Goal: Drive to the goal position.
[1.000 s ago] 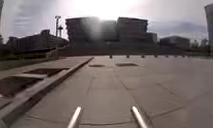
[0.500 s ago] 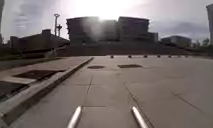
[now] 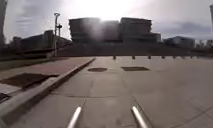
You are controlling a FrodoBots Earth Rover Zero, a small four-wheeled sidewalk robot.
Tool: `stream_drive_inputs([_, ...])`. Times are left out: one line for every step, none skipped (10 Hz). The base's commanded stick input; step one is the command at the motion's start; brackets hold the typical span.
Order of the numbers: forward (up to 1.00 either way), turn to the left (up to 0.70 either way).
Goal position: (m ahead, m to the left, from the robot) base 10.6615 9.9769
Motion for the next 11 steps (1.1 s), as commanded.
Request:
stream_drive_inputs([1.0,0.0])
stream_drive_inputs([1.0,0.0])
stream_drive_inputs([1.0,0.0])
stream_drive_inputs([1.0,0.0])
stream_drive_inputs([1.0,0.0])
stream_drive_inputs([1.0,0.0])
stream_drive_inputs([1.0,0.0])
stream_drive_inputs([1.0,0.0])
stream_drive_inputs([1.0,0.0])
stream_drive_inputs([1.0,0.0])
stream_drive_inputs([1.0,0.0])
